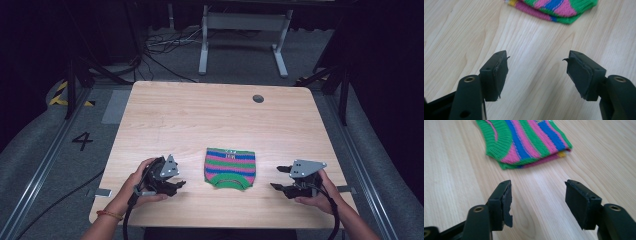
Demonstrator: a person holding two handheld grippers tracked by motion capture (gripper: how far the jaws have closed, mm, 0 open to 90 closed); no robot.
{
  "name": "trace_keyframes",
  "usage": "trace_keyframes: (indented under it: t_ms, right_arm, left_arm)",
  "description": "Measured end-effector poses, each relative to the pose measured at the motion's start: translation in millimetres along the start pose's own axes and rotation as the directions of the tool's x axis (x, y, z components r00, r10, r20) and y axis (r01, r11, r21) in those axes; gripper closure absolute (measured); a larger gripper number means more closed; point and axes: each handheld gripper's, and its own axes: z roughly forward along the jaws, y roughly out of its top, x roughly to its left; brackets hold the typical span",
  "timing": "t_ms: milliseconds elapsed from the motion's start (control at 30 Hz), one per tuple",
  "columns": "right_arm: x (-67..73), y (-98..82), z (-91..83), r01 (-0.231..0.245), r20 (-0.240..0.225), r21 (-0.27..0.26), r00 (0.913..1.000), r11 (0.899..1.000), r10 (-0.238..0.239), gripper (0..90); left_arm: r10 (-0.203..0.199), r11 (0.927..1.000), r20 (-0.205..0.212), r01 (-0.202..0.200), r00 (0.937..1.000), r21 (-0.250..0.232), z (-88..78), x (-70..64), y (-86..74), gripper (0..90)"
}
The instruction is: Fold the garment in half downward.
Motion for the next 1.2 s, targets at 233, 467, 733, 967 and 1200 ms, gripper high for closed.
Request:
trace_keyframes:
  t_ms: [233, 467, 733, 967, 1200]
  right_arm:
    - [-5.9, -16.4, -10.2, -0.04, 0.035, 0.002, 0.9986, 0.999, 0.04, 36.6]
    - [-11.3, -33.2, -19.1, -0.1, 0.072, -0.006, 0.9923, 0.995, 0.101, 33.1]
    - [-17.5, -54.2, -27.7, -0.159, 0.108, -0.017, 0.9813, 0.987, 0.16, 30.3]
    - [-21.4, -74.1, -35.1, -0.225, 0.141, -0.017, 0.9641, 0.974, 0.225, 28.8]
    - [-25.5, -91.1, -40.6, -0.283, 0.154, -0.023, 0.9467, 0.959, 0.283, 27.5]
  left_arm:
    - [-0.032, 0.9993, -0.01, 0.032, 0.9994, 0.017, -7.1, 9.3, -16.6, 28.6]
    - [-0.074, 0.9971, -0.01, 0.074, 0.9972, 0.014, -14.8, 16.0, -34.0, 23.6]
    - [-0.1, 0.9944, -0.035, 0.101, 0.9944, 0.031, -21.4, 19.7, -54.9, 21.3]
    - [-0.178, 0.9839, -0.044, 0.178, 0.983, 0.006, -30.5, 28.6, -77.4, 21.2]
    - [-0.223, 0.9748, -0.037, 0.223, 0.9741, 0.003, -35.1, 30.7, -92.9, 20.2]
